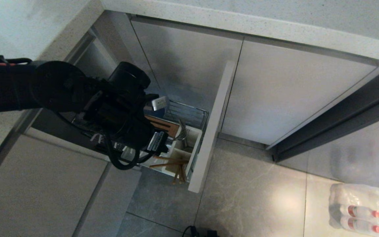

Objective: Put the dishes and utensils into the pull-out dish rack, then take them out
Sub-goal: Pick up the fork and place it in the cupboard

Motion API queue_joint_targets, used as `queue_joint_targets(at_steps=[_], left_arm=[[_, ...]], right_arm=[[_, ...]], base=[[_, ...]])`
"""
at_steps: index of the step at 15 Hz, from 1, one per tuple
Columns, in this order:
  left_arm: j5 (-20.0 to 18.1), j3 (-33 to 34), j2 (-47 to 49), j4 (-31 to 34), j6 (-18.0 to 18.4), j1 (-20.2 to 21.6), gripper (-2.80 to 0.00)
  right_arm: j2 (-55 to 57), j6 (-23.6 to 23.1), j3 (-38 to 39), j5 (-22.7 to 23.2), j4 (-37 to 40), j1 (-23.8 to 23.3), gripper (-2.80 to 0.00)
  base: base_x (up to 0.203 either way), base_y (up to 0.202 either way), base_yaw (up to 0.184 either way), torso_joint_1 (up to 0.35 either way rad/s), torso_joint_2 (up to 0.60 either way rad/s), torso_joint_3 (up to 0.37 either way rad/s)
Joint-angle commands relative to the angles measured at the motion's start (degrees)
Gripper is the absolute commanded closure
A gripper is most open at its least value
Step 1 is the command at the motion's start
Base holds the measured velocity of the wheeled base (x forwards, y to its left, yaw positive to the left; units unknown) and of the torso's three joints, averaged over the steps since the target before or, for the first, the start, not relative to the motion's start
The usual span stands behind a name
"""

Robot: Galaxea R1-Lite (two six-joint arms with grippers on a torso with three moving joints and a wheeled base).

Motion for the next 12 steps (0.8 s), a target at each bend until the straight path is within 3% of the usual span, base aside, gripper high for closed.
queue_joint_targets(at_steps=[1,6,12], left_arm=[[0.51,-2.17,2.78,0.20,0.15,-0.40,0.00],[0.83,-7.08,7.95,0.02,0.80,-0.44,0.00],[1.40,-7.08,6.59,0.46,0.74,-1.39,0.00]], right_arm=[[0.09,0.03,0.00,-0.02,-0.02,0.00,0.00],[0.09,0.03,0.00,-0.02,-0.02,0.00,0.00],[0.01,0.03,0.00,-0.02,-0.02,0.00,0.00]], base=[[0.000,0.000,0.000,0.000,0.00,0.000],[0.000,0.000,0.000,0.000,0.00,0.000],[0.000,0.000,0.000,0.000,0.00,0.000]])
